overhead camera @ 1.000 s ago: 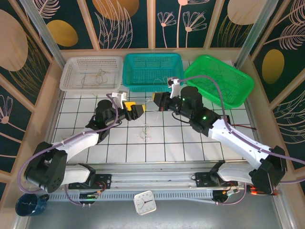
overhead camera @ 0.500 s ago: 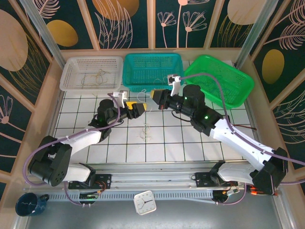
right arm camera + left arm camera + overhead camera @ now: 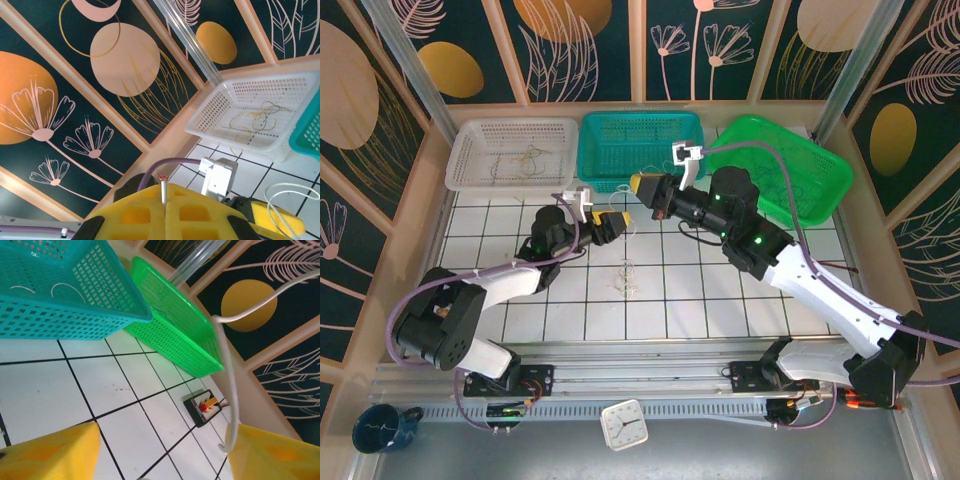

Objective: Untangle the cables

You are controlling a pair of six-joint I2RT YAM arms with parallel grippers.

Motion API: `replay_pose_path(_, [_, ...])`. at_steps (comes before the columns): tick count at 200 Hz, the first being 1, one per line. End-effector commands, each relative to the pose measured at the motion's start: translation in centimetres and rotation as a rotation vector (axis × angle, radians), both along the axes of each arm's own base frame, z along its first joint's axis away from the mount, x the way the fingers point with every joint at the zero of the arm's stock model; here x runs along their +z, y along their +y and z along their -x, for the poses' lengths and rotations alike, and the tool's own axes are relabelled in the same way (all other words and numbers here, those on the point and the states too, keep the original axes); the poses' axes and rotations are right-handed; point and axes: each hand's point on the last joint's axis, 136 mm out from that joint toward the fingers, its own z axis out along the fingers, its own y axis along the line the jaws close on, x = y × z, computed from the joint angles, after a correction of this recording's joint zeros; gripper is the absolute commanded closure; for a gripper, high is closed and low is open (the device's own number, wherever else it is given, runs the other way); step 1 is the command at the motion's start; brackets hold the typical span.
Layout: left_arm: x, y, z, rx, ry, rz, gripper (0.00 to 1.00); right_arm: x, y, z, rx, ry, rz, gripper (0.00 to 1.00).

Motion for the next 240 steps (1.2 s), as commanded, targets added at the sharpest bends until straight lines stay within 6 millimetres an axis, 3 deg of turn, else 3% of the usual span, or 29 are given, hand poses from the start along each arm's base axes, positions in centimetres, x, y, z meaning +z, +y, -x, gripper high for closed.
replay_pose_path(1, [2.8, -1.1, -0.3, -0.037, -0.079, 0.066, 0.43, 3.1, 0.4, 0.5, 0.028, -0.053, -0.059, 1.0])
replay_pose_path(63, [1.6, -0.8, 0.1, -0.025, -0.051, 0.077, 0.78, 6.9, -1.6, -2.0, -0.033, -0.109, -0.126, 1.0])
replay_pose_path(98, [0.8, -0.2, 0.6, -0.007, -0.035, 0.081, 0.9, 8.1, -2.9, -4.6, -0.079, -0.12, -0.168, 1.0])
replay_pose_path(112, [0.8, -0.1, 0.8, -0.003, -0.037, 0.083, 0.81, 8.6, -3.0, -5.4, -0.084, -0.132, -0.172, 1.0])
replay_pose_path(151, [1.4, 1.0, 1.0, 0.055, -0.043, 0.082, 0.21, 9.2, -3.3, -8.2, -0.125, -0.164, -0.167, 1.0])
replay_pose_path(170, [1.4, 2.1, 1.1, 0.11, -0.045, 0.078, 0.06, 9.6, -3.4, -9.5, -0.141, -0.178, -0.168, 1.0])
replay_pose_path(184, [1.4, 2.9, 1.2, 0.151, -0.038, 0.08, 0.01, 9.6, -4.3, -11.3, -0.177, -0.186, -0.166, 1.0])
replay_pose_path(240, [2.7, 5.4, 2.0, 0.265, -0.028, 0.108, 0.01, 8.5, -5.1, -19.1, -0.217, -0.18, -0.189, 1.0])
